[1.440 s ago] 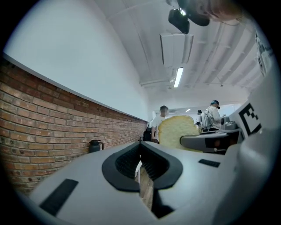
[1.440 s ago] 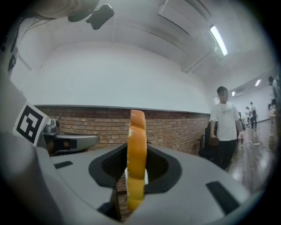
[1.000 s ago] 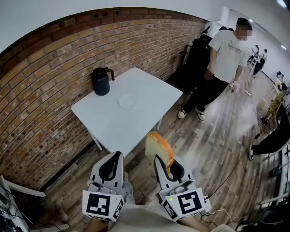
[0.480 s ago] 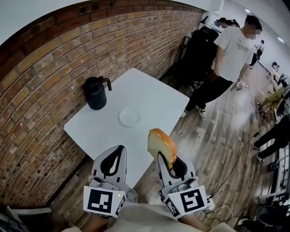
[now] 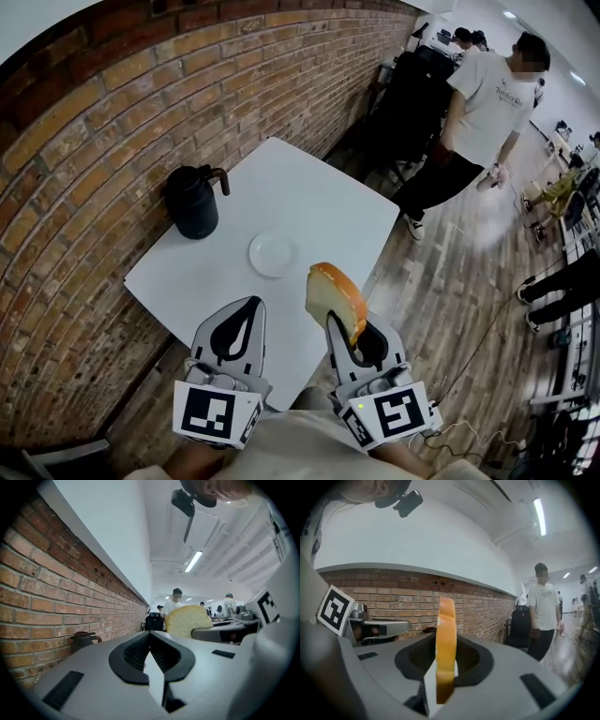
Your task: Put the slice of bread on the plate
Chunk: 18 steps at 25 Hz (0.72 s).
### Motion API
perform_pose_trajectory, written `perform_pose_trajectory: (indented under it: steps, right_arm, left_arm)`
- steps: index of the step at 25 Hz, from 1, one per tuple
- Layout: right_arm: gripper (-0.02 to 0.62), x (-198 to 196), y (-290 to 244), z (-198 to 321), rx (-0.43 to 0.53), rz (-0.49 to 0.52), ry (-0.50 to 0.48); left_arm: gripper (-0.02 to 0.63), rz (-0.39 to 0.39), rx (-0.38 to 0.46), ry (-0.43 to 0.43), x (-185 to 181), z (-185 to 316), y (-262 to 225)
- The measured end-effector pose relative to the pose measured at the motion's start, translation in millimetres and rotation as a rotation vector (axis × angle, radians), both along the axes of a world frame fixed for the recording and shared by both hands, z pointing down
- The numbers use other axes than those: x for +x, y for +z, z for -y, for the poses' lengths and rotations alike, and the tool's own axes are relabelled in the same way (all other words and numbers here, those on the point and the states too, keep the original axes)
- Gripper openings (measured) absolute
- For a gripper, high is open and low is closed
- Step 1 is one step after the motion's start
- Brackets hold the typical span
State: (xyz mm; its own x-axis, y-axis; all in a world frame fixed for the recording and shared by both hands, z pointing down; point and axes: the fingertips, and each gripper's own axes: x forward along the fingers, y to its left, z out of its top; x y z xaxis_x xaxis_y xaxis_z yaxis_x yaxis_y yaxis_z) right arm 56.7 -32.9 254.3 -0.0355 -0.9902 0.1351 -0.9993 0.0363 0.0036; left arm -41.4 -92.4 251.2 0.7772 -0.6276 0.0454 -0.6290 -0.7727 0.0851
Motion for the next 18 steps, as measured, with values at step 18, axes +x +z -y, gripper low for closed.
perform_pose_trajectory:
  steps: [18]
  right_arm:
    - [0.098, 10.8, 26.5, 53.1, -0.078, 0.019, -0.100]
  left_arm:
    - [0.011, 0.026, -0.057, -0.034, 18.5, 40.4, 23.8]
